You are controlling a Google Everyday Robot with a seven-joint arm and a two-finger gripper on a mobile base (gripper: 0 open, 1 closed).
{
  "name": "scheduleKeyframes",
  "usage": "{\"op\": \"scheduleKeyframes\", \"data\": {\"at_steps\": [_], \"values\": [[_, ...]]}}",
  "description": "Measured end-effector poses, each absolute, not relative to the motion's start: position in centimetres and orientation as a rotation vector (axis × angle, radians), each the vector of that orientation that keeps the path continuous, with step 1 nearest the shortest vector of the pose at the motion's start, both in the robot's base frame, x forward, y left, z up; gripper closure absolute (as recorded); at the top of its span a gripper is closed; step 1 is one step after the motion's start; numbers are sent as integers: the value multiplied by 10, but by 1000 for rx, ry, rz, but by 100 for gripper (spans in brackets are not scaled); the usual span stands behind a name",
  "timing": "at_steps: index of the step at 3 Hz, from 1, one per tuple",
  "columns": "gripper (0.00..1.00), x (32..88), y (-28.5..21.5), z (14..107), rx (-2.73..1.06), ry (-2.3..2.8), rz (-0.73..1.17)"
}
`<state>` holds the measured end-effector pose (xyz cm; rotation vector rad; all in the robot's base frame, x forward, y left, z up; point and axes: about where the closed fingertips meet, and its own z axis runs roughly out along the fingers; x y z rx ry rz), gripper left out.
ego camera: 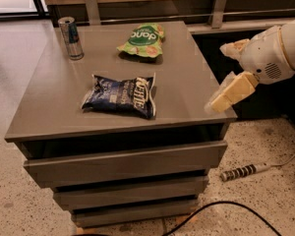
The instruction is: Pick blue chip bag
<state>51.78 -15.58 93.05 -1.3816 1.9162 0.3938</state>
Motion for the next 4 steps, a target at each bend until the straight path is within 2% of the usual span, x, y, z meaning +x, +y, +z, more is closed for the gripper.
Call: {"op": "scheduleKeyframes", "data": {"at_steps": [1,2,4], "values": [[0,518,-156,930,-1382,1916,394],[0,532,-135,928,-1348,1871,433],[0,568,-60,904,-1318,1749,533]]}}
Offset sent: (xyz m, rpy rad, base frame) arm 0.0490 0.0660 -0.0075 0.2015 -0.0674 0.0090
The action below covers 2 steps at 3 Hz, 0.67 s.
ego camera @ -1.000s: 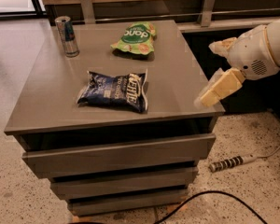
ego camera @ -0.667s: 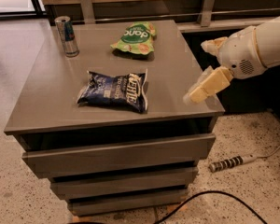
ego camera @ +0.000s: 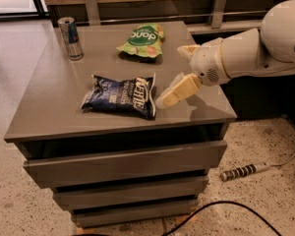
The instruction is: Pick blue chip bag
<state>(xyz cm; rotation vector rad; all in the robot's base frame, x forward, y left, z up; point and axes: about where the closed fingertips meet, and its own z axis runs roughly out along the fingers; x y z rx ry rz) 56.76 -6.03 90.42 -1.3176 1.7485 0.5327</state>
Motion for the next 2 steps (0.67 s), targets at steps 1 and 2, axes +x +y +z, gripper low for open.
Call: {"op": "scheduleKeyframes", "data": {"at_steps": [1,2], "values": [[0,581,-34,888,-1338,1728,516],[0,595,-11,880,-1351,1713,501]]}}
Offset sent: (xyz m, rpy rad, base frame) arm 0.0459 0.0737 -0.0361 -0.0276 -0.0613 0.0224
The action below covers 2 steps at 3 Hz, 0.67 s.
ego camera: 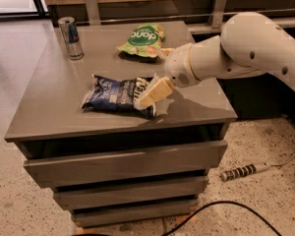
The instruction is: Pick blue chip bag
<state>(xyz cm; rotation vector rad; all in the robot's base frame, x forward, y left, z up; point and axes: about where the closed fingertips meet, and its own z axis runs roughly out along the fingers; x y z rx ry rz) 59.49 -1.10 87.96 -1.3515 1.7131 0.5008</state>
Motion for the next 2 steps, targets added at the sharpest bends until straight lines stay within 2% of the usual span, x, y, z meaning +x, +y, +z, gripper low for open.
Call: {"op": "scheduleKeyframes", "data": {"at_steps": [2], "values": [[0,608,37,862,-1393,1708,577]]}}
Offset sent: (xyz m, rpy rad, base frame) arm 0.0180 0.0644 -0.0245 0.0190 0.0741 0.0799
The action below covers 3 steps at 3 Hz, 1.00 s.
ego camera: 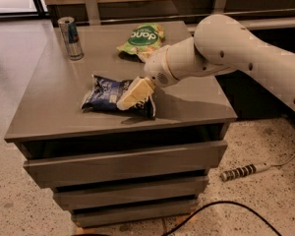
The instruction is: Pick blue chip bag
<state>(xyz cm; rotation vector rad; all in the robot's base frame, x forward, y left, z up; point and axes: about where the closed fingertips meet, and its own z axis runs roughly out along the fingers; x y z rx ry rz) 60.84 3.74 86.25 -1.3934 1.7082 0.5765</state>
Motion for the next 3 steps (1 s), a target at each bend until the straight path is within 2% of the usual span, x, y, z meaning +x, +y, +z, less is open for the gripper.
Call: {"op": "scheduleKeyframes", "data": {"at_steps": [1,2,3], "values": [[0,604,44,853,-1406,1729,614],[25,588,50,843,-1421,1749,670],[56,580,51,841,-1420,1753,693]]}}
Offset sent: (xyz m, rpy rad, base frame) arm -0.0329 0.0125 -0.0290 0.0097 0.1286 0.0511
